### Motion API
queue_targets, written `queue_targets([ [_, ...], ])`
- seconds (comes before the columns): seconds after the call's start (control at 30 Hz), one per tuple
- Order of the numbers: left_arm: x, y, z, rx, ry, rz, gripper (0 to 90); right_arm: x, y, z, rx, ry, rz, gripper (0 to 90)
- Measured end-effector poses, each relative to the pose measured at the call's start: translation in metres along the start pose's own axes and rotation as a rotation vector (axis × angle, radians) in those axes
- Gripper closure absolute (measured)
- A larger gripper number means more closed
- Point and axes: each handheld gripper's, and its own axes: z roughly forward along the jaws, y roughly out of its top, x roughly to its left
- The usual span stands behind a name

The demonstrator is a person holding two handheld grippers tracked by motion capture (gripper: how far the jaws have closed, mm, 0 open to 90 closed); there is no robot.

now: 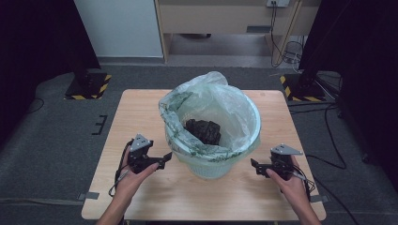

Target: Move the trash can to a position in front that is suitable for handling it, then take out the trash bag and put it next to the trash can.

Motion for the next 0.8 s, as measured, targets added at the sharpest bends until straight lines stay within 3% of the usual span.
queue_targets([
  [0.13, 0.005, 0.018, -0.014, -0.021, 0.015, 0.004, 5.3, -0.007, -0.006, 0.005, 0.057, -0.024, -0.005, 3.9],
  [0.33, 0.011, 0.051, -0.037, -0.056, 0.032, 0.032, 5.0, -0.012, -0.01, 0.011, 0.096, -0.05, -0.013, 5.1],
  [0.53, 0.011, 0.068, -0.05, -0.086, 0.031, 0.047, 4.9, -0.008, -0.002, 0.001, 0.052, -0.01, -0.032, 8.0],
  [0.8, 0.004, 0.086, -0.059, -0.115, 0.017, 0.059, 4.9, 0.005, 0.044, -0.039, -0.051, 0.064, -0.088, 16.9],
])
